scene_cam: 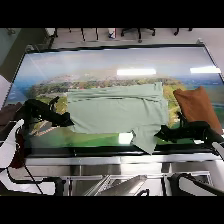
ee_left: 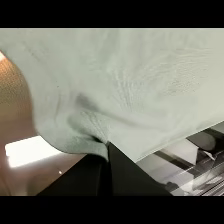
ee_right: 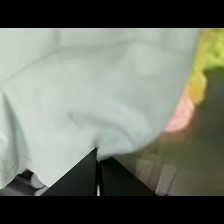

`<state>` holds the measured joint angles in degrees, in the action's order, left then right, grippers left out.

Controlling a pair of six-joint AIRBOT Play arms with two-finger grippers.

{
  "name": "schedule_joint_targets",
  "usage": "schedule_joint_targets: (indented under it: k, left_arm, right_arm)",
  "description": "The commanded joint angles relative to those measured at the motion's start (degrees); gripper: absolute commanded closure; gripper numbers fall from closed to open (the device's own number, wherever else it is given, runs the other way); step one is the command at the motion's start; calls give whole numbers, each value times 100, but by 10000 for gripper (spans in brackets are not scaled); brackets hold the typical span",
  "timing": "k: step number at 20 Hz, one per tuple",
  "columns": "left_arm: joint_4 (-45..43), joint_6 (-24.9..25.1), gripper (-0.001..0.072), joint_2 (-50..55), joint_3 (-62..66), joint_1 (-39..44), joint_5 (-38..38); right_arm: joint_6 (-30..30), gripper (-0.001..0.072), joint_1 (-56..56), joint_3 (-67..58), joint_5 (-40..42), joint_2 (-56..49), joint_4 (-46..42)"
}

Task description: Fold the shirts.

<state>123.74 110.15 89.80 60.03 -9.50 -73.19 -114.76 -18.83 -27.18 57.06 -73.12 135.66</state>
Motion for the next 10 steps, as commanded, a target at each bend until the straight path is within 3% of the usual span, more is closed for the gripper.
schedule_joint_targets:
  k: [1,5,7,10]
  left_arm:
    - [-619,-310,688,-136,63,4,-258]
    - [-2002,-789,688,-553,50,-61,-745]
    - [-2275,-870,687,-778,-214,-219,-813]
    - [-2382,-863,687,-1003,-887,-542,-625]
  right_arm:
    - [17,696,109,-170,76,120,-186]
    - [1252,696,114,44,494,1016,-1237]
    - [1985,696,114,374,647,1687,-1803]
    - [2223,696,114,850,699,2662,-1801]
